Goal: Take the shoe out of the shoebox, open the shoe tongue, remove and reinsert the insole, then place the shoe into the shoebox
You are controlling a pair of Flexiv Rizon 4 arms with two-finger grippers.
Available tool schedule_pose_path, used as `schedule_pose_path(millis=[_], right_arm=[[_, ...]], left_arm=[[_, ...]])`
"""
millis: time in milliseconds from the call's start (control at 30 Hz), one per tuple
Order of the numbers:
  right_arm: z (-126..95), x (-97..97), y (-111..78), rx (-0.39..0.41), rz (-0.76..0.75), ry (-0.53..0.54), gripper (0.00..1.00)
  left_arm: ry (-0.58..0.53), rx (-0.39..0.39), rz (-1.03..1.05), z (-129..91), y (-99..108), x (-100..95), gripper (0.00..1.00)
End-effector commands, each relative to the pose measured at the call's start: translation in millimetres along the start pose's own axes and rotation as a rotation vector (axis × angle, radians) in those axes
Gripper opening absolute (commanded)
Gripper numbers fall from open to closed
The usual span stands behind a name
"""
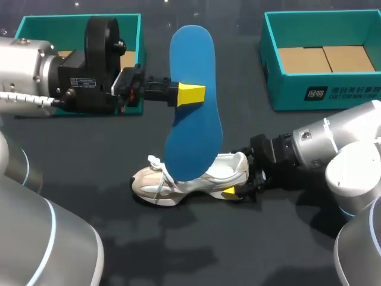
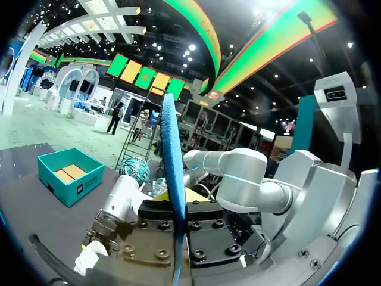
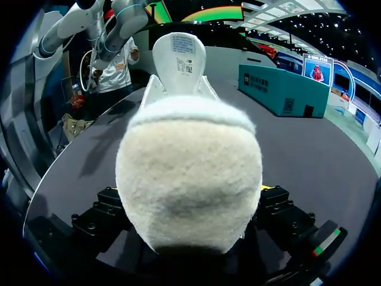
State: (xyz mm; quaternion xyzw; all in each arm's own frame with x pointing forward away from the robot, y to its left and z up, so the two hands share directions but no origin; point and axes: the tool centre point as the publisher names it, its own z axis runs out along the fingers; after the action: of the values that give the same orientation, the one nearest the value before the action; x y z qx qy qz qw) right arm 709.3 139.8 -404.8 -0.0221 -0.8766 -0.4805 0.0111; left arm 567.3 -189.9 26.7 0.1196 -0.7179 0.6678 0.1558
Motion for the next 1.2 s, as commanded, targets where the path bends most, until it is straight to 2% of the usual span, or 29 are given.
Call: schedule_pose_path(millis=[33,233,467,767,900,1200], right_arm=[[-3.4,4.5,5.3,0.056,0.006,-0.015,1.0],[-16.2,8.2,3.3,0.125,0.016,-0.029,1.0],[-35.4,11.2,16.2,0.262,0.014,-0.02,1.0],[-54.8,15.3,32.1,0.536,0.061,-0.018,1.0],[-59.7,19.4,35.4,0.726,0.142,-0.052,1.0],[-59.7,19.4,35.4,0.726,0.142,-0.052,1.0]], left_arm=[[-0.008,0.006,0.001,2.5,1.1,5.5,0.0],[-0.008,0.006,0.001,2.5,1.1,5.5,0.0],[-0.008,0.006,0.001,2.5,1.1,5.5,0.0],[-0.008,0.006,0.001,2.5,1.1,5.5,0.0],[-0.008,0.006,0.001,2.5,1.1,5.5,0.0],[-0.008,0.006,0.001,2.5,1.1,5.5,0.0]])
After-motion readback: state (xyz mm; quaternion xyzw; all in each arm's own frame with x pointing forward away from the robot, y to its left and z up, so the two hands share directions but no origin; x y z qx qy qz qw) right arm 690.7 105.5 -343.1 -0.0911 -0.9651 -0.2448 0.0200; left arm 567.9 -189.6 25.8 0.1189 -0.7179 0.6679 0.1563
